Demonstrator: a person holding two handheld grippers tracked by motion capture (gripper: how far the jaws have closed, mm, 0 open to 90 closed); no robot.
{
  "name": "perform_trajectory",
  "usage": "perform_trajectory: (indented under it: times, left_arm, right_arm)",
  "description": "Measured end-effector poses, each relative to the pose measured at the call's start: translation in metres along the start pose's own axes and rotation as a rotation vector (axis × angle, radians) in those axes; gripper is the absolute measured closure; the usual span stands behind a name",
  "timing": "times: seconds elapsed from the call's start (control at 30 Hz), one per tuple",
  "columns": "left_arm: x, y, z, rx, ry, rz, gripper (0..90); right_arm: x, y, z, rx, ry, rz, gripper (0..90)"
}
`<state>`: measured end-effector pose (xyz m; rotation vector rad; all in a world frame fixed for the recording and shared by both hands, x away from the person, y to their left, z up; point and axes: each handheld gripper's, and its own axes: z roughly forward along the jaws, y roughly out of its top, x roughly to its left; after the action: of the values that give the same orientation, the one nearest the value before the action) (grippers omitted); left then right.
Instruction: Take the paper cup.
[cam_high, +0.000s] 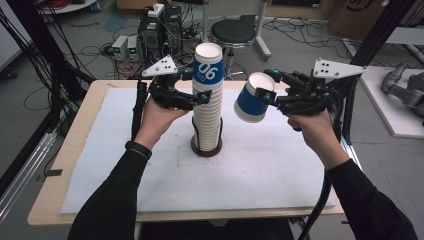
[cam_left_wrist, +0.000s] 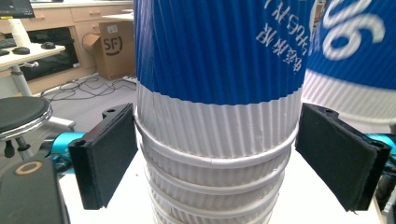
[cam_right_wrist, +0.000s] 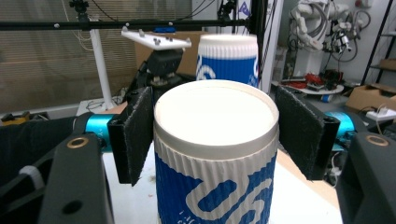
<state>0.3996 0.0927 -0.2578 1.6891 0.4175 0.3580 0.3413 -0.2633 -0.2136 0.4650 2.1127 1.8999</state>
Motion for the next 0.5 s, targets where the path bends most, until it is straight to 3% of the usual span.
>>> perform_trajectory:
  times: [0.27,0.5]
  left_arm:
    - [-0.005,-0.002,-0.010,0.001,0.018,0.028,12.9]
    - [-0.014,-0.016,-0.032,-0.019,0.054,0.047,12.9]
  right_arm:
    - [-0.001,-0.025,-0.004,0.007,0.002,0.031,31.9]
    - [-0.001,-0.046,-0.007,0.014,0.011,0.058,31.9]
